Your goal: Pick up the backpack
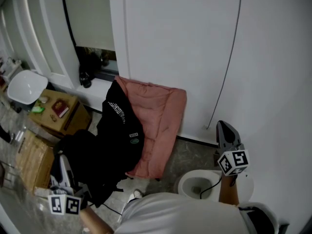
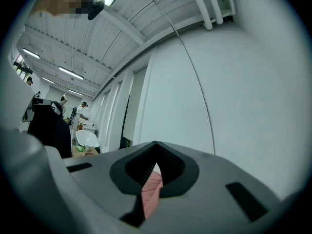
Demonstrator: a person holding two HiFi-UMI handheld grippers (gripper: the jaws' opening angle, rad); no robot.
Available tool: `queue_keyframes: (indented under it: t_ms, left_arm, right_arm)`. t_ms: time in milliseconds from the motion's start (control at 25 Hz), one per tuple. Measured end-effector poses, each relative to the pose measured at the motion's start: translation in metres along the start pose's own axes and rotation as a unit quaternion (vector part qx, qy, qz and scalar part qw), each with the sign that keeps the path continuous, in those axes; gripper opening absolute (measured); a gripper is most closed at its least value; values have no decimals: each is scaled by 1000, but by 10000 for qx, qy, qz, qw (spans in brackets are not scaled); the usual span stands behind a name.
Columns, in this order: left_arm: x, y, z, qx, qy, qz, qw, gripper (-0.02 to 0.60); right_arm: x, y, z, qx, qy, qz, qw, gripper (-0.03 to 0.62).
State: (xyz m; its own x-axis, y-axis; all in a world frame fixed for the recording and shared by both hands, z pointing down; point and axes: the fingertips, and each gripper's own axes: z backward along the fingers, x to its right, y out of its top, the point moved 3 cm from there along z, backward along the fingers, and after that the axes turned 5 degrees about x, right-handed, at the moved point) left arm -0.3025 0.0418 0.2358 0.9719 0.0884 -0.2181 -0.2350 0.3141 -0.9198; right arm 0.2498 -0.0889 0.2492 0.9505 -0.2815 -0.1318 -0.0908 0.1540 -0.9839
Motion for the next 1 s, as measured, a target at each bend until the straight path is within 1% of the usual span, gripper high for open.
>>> queue_keyframes:
  t_ms: [200, 560, 720, 1000]
  left_arm:
    - [-1, 0, -1, 33, -1, 87, 10000, 21]
    - [0, 2, 2, 65, -31, 135, 9999, 21]
    - [3, 5, 1, 73, -130, 178, 9997, 21]
    - [10, 7, -5, -96, -325, 181, 9993, 21]
  right_arm:
    - [-6, 3, -7, 75, 83, -6, 9999, 20]
    - [-23, 5, -12, 167, 273, 210, 9993, 20]
    - [-28, 4, -12, 159, 319, 162, 9992, 20]
    - [-37, 1, -11, 152, 423, 86, 9990, 19]
